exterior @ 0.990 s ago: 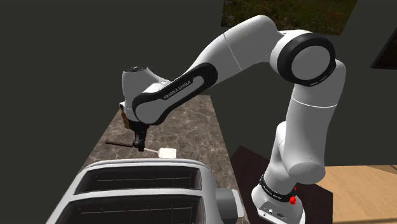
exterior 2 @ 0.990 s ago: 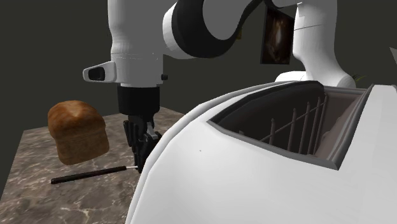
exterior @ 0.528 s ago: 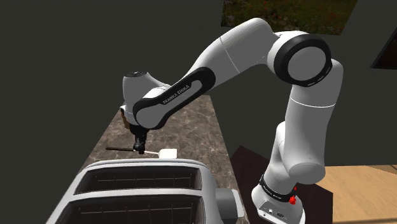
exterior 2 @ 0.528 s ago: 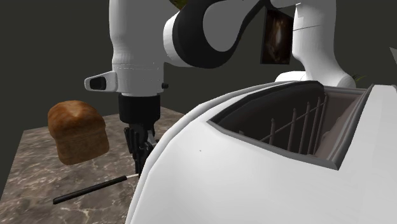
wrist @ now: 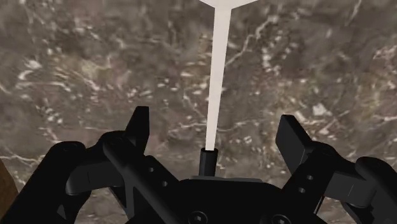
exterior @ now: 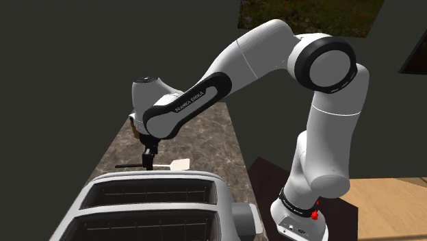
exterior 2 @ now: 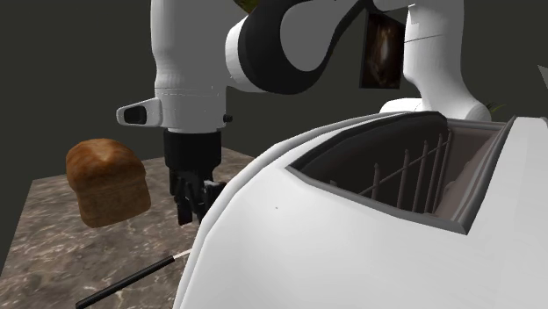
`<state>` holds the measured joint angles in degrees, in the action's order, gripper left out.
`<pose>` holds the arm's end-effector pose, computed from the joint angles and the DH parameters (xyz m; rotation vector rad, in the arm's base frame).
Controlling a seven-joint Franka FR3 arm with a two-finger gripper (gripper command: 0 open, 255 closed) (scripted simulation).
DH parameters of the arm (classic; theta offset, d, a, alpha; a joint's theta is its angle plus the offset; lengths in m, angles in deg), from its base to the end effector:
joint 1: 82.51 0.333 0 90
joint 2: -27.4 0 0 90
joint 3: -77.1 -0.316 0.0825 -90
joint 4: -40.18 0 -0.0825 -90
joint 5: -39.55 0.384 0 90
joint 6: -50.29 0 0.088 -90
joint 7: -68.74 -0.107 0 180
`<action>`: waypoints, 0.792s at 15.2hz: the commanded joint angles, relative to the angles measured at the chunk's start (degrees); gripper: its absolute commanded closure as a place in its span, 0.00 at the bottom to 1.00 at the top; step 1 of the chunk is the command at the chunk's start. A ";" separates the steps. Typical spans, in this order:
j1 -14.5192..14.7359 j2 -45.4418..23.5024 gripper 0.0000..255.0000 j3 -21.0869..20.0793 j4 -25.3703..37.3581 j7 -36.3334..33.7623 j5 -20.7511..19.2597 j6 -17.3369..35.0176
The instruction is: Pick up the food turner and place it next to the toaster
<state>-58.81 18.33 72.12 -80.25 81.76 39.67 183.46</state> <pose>0.5046 0.2751 0.3506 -2.9138 -1.1049 -0.0966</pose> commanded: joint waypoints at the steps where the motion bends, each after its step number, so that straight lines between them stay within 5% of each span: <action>1: 0.00 0.00 0.00 0.00 0.00 0.00 0.00 0.00; 5: -0.15 4.10 0.00 -0.03 2.51 0.30 0.43 -6.59; 12: -0.14 4.10 0.00 -0.02 2.51 0.30 0.43 -6.59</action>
<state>-58.96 22.42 72.09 -77.75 82.06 40.11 176.88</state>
